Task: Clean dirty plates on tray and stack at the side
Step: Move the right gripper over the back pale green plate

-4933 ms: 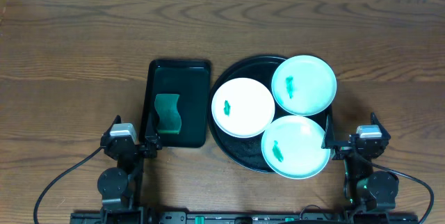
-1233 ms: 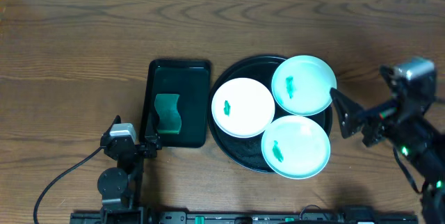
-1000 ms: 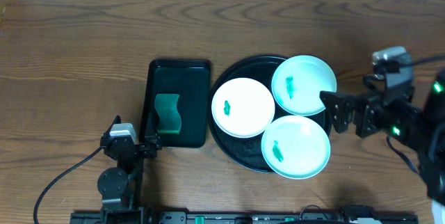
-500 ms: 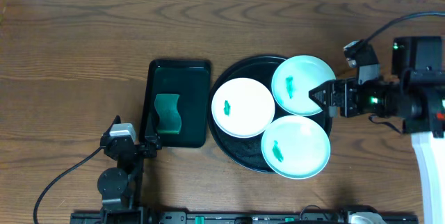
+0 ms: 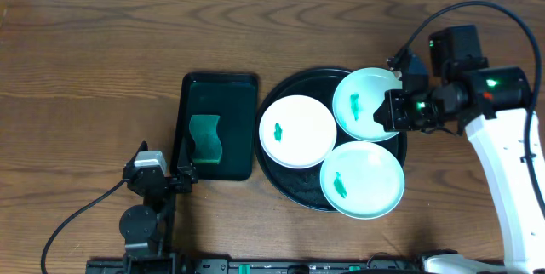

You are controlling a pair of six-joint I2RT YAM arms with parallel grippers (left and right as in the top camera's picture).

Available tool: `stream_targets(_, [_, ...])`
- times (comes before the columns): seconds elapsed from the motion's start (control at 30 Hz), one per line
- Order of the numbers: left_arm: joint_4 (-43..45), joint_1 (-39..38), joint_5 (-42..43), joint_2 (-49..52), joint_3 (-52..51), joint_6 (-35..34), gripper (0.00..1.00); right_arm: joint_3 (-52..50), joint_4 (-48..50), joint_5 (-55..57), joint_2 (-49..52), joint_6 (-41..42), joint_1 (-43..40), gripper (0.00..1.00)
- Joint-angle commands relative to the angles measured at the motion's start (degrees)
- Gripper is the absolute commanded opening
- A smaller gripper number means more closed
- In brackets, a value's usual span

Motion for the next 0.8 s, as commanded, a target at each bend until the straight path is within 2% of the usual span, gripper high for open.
stream_targets(0.0, [-2.34,-0.11,0.33,-0.33,-0.68,-0.09,0.81,0.87,0.13,4.31,0.94,3.04,1.60,0.01])
stream_targets(0.17, [-2.34,-0.11,0.33,-0.33,-0.68,-0.09,0.81,0.00,0.39,5.01,2.19,3.02,3.80,0.01])
stream_targets(0.27, [-2.34,-0.11,0.33,-0.33,-0.68,-0.09,0.81,-2.25,2.01,5.16,2.25,3.06,4.81,0.20])
stream_targets(0.33, [-2.34,-0.11,0.33,-0.33,-0.68,-0.09,0.81,-4.57,4.04,5.18,2.29,3.34,5.27,0.34])
stream_targets(0.37, [-2.34,-0.11,0.33,-0.33,-0.68,-0.09,0.81,-6.40,5.73,5.18,2.34,3.78,5.51,0.47])
stream_targets(0.4, [-2.34,-0.11,0.33,-0.33,-0.68,-0.09,0.81,-7.67,6.84,5.18,2.36,4.09,5.57,0.52])
stream_targets(0.43, [-2.34,-0.11,0.33,-0.33,-0.68,-0.09,0.81,-8.94,8.09,5.18,2.36,4.07,5.66,0.63])
stream_targets(0.47, [-2.34,-0.11,0.33,-0.33,-0.68,-0.09,0.81,-10.10,9.38,5.18,2.36,4.07,5.70,0.84])
stream_targets(0.5, [-2.36,-0.11,0.33,-0.33,-0.68,-0.09,0.81,-11.13,10.73,5.16,2.36,4.07,5.73,0.99])
stream_targets(0.77, [-2.34,-0.11,0.33,-0.33,-0.68,-0.09,0.81,-13.22,23.26,4.92,2.36,4.07,5.75,0.99])
